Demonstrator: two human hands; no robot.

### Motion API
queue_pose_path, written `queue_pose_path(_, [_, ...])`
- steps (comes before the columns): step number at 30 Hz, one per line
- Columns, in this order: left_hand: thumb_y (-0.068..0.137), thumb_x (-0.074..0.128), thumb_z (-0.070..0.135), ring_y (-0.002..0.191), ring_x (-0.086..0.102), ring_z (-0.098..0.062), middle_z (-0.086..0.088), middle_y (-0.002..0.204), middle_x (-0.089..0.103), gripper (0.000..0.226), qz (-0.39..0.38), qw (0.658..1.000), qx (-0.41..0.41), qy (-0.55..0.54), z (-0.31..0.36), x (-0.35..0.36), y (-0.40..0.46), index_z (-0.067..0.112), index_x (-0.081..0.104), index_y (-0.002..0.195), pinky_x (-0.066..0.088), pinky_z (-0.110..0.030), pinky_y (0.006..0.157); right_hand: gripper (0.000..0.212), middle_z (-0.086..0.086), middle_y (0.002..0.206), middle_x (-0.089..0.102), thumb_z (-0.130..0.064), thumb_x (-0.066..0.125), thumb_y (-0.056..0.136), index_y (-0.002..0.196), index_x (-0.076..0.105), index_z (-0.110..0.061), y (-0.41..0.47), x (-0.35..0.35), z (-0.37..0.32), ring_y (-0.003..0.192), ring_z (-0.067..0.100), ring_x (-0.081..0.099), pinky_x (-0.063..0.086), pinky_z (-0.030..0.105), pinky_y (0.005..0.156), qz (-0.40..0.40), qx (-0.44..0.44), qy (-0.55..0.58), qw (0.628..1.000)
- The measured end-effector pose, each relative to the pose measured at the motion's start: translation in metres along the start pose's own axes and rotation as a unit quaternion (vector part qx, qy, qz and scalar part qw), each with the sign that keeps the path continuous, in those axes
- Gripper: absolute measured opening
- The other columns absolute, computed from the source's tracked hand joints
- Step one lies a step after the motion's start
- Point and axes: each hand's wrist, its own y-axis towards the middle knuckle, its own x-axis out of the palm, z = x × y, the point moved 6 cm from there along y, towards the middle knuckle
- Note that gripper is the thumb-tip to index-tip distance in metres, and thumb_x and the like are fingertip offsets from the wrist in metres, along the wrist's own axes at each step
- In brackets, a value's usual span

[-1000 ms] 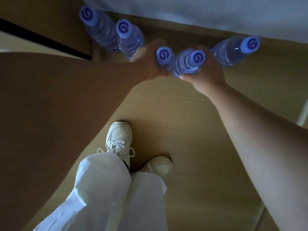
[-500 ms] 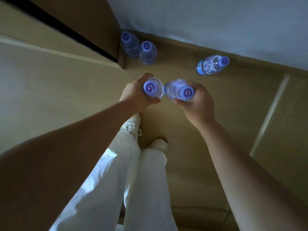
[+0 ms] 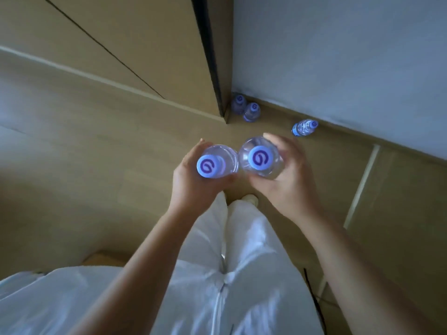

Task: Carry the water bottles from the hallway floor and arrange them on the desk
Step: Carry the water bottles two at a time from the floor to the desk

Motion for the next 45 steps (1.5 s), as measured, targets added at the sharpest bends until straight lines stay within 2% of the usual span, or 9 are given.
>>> queue_pose_path(3, [0.051, 0.090, 0.020, 0.076, 0.058, 0.015, 0.026, 0.085, 0.066, 0.061, 0.054, 0.997, 0.022, -0.048, 0.027, -0.065, -0.041, 0.040, 0.059, 0.099, 0.040, 0.001, 0.065, 0.058, 0.003, 0.102, 0.053, -0.009, 0.080, 0.063, 0.116, 0.060, 0.000, -0.010, -0.013, -0.078, 0.097, 0.034, 0.058, 0.047, 0.040, 0.087, -0.012, -0.057, 0.015, 0.998])
queue_pose_path(7, [0.046, 0.084, 0.044, 0.075, 0.058, 0.017, 0.041, 0.082, 0.060, 0.051, 0.128, 0.988, 0.049, -0.076, 0.053, -0.161, -0.085, 0.046, 0.057, 0.090, 0.040, 0.001, 0.065, 0.055, 0.005, 0.101, 0.055, -0.017, 0.082, 0.063, 0.114, 0.062, -0.007, -0.016, -0.008, -0.170, 0.096, 0.029, 0.058, 0.050, 0.048, 0.077, -0.067, -0.111, -0.016, 0.991])
queue_pose_path(10, [0.040, 0.068, 0.062, 0.076, 0.058, 0.015, 0.041, 0.084, 0.059, 0.046, 0.179, 0.979, 0.081, -0.048, 0.056, -0.228, -0.110, 0.053, 0.054, 0.083, 0.042, -0.002, 0.067, 0.055, -0.001, 0.100, 0.054, -0.023, 0.082, 0.063, 0.114, 0.062, -0.015, -0.021, 0.019, -0.234, 0.095, 0.023, 0.057, 0.051, 0.043, 0.076, -0.109, -0.151, -0.036, 0.982])
queue_pose_path(13, [0.039, 0.064, 0.063, 0.074, 0.061, 0.003, 0.033, 0.082, 0.062, 0.040, 0.235, 0.968, 0.079, -0.041, 0.036, -0.296, -0.127, 0.047, 0.057, 0.075, 0.047, -0.012, 0.065, 0.057, -0.007, 0.100, 0.053, -0.026, 0.082, 0.066, 0.118, 0.061, -0.017, -0.032, 0.063, -0.296, 0.096, 0.019, 0.057, 0.049, 0.032, 0.075, -0.140, -0.209, -0.060, 0.966])
queue_pose_path(16, [0.037, 0.062, 0.062, 0.071, 0.062, 0.000, 0.026, 0.074, 0.064, 0.049, 0.278, 0.959, 0.036, -0.050, -0.001, -0.362, -0.138, 0.037, 0.062, 0.079, 0.051, -0.022, 0.066, 0.059, -0.006, 0.105, 0.056, -0.031, 0.079, 0.068, 0.121, 0.059, -0.018, -0.046, 0.117, -0.352, 0.099, 0.018, 0.057, 0.049, 0.034, 0.076, -0.166, -0.257, -0.097, 0.947])
queue_pose_path(23, [0.036, 0.057, 0.067, 0.068, 0.059, 0.007, 0.033, 0.063, 0.059, 0.036, 0.397, 0.916, -0.041, -0.035, -0.077, -0.484, -0.179, 0.046, 0.055, 0.065, 0.041, -0.012, 0.059, 0.061, -0.007, 0.126, 0.056, -0.030, 0.079, 0.072, 0.126, 0.055, -0.016, -0.079, 0.234, -0.446, 0.114, 0.014, 0.054, 0.039, 0.020, 0.089, -0.265, -0.330, -0.092, 0.901])
queue_pose_path(28, [0.041, 0.061, 0.062, 0.063, 0.057, 0.001, 0.027, 0.063, 0.059, 0.036, 0.442, 0.893, -0.080, -0.038, -0.113, -0.539, -0.197, 0.040, 0.056, 0.070, 0.036, -0.016, 0.052, 0.065, -0.007, 0.136, 0.051, -0.024, 0.077, 0.075, 0.133, 0.049, -0.016, -0.087, 0.301, -0.491, 0.123, 0.010, 0.048, 0.032, 0.012, 0.093, -0.338, -0.334, -0.079, 0.876])
queue_pose_path(35, [0.045, 0.064, 0.059, 0.063, 0.058, -0.003, 0.020, 0.059, 0.060, 0.029, 0.476, 0.870, -0.127, -0.031, -0.150, -0.609, -0.177, 0.037, 0.054, 0.062, 0.040, -0.022, 0.056, 0.040, -0.013, 0.098, 0.061, -0.023, 0.077, 0.072, 0.108, 0.060, -0.021, -0.069, 0.385, -0.554, 0.092, 0.012, 0.060, 0.048, 0.031, 0.082, -0.399, -0.352, -0.078, 0.843])
queue_pose_path(45, [0.043, 0.065, 0.059, 0.064, 0.059, 0.002, 0.031, 0.065, 0.060, 0.031, 0.496, 0.848, -0.169, -0.073, -0.173, -0.756, -0.071, 0.042, 0.058, 0.069, 0.045, -0.020, 0.058, 0.045, -0.014, 0.107, 0.060, -0.025, 0.076, 0.072, 0.113, 0.057, -0.024, 0.023, 0.528, -0.680, 0.097, 0.010, 0.059, 0.047, 0.028, 0.084, -0.441, -0.404, -0.087, 0.797])
